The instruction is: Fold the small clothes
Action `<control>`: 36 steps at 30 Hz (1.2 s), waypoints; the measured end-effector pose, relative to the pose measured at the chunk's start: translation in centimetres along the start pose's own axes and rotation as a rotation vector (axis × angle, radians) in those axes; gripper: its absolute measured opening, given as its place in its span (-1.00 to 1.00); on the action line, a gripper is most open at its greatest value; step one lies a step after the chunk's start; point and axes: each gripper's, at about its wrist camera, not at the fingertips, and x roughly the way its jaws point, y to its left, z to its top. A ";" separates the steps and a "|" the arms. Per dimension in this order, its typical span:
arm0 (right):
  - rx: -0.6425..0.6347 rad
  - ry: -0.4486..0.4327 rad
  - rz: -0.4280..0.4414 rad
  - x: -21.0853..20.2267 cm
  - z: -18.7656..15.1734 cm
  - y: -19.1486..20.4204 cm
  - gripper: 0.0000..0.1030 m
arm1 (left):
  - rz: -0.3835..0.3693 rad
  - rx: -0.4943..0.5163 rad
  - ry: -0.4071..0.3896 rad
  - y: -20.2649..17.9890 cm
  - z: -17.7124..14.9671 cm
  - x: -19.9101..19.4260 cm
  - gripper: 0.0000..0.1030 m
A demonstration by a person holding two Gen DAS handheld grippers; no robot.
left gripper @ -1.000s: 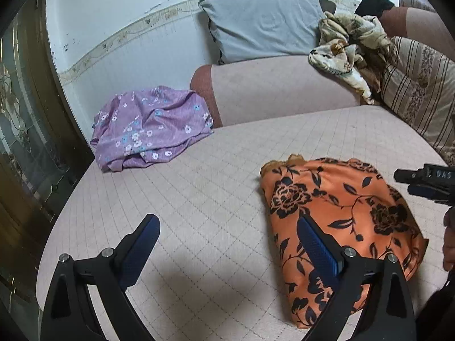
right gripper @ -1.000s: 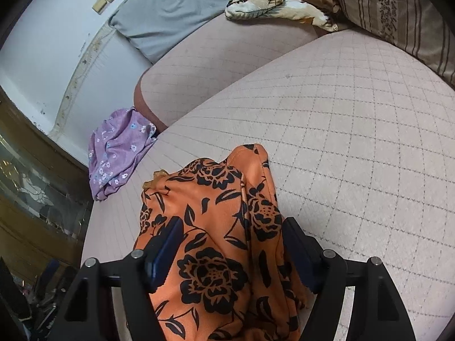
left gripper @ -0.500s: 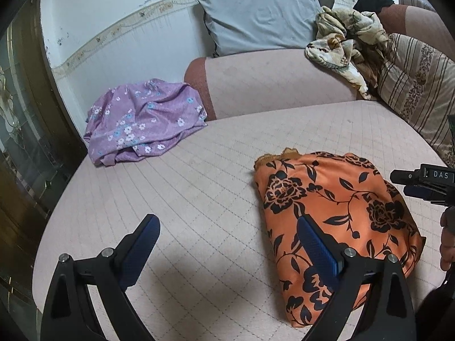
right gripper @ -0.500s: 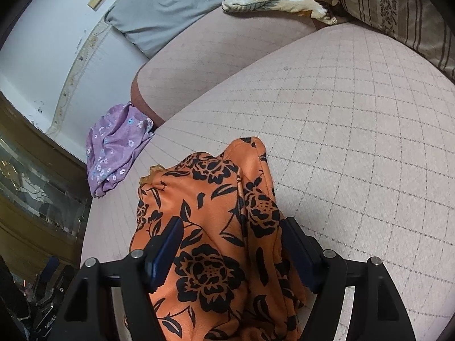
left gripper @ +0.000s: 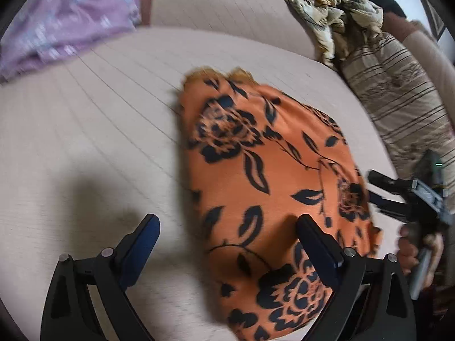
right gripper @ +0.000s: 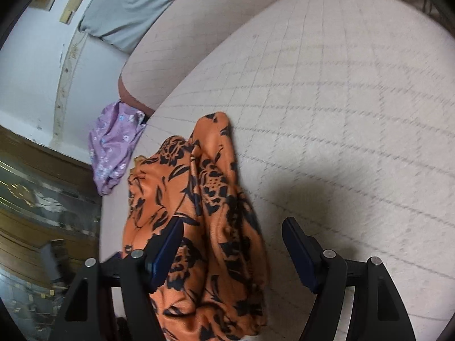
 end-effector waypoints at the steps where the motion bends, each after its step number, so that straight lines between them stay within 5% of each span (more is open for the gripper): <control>1: 0.001 0.016 0.010 0.6 0.1 0.2 0.47 | -0.034 -0.006 0.018 0.0 -0.1 0.6 0.88; 4: -0.023 0.062 -0.013 2.7 0.2 1.1 0.46 | -0.074 -0.003 0.034 -0.3 -0.5 1.7 0.88; 9: -0.064 0.088 0.001 5.5 -0.3 3.1 0.43 | -0.084 -0.008 0.023 -1.0 -0.5 2.5 0.47; 13: -0.176 0.054 -0.048 6.5 -1.3 5.6 0.19 | -0.042 0.038 -0.029 -2.2 -0.7 1.5 -0.03; 17: -0.248 -0.007 -0.051 5.6 -1.6 7.2 -0.19 | -0.025 0.038 -0.063 -2.7 -0.6 0.5 -0.20; 28: -0.440 -0.154 0.115 3.8 -4.8 14.2 -0.27 | 0.168 0.095 -0.242 -1.7 -1.7 -8.8 -0.21; 36: -0.486 -0.189 0.152 5.4 -9.9 19.2 -0.27 | 0.307 0.088 -0.274 1.4 -4.4 -12.0 -0.21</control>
